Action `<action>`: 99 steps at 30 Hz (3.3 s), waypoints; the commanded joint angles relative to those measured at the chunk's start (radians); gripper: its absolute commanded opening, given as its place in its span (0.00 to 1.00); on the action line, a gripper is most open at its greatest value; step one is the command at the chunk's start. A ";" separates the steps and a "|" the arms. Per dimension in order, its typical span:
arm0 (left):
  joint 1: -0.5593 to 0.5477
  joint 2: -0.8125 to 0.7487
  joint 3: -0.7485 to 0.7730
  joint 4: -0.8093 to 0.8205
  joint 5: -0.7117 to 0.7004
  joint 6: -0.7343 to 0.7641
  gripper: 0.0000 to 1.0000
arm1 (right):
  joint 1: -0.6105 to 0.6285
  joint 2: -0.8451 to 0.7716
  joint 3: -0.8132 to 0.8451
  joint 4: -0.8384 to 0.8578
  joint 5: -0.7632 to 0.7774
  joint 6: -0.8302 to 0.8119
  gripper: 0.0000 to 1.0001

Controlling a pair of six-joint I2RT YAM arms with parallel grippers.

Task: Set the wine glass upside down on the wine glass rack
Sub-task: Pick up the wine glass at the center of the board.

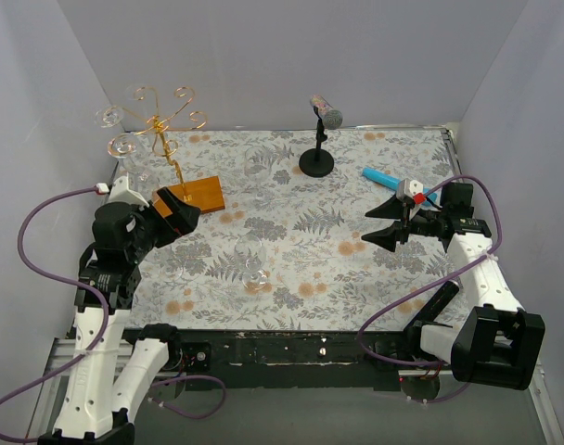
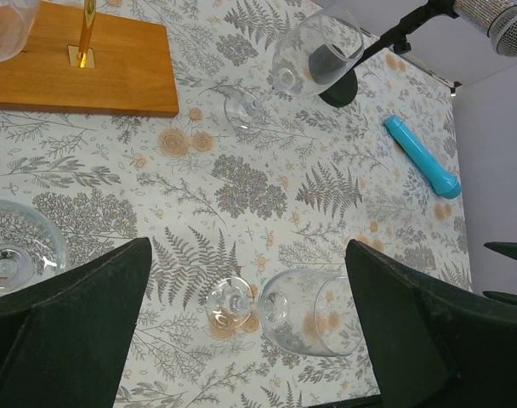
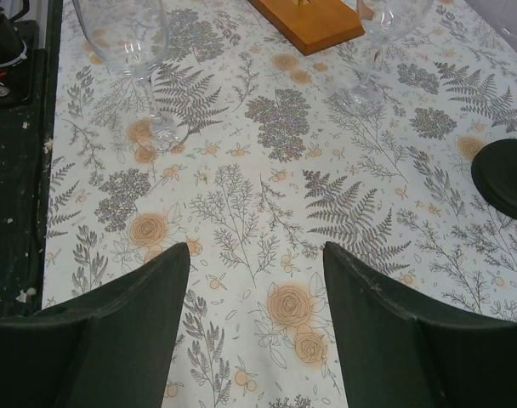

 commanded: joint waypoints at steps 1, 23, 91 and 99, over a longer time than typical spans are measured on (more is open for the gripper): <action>-0.002 0.011 0.054 -0.023 0.002 0.022 0.98 | -0.004 -0.001 -0.002 0.017 -0.006 0.011 0.72; -0.002 0.092 0.127 -0.118 -0.076 0.028 0.98 | -0.004 -0.017 0.000 0.017 -0.002 0.011 0.72; -0.002 0.382 0.173 -0.322 -0.326 0.094 0.00 | -0.005 -0.022 0.001 0.014 -0.005 0.012 0.72; -0.002 0.362 0.213 -0.318 -0.249 0.110 0.00 | -0.004 -0.024 0.001 0.014 -0.008 0.014 0.72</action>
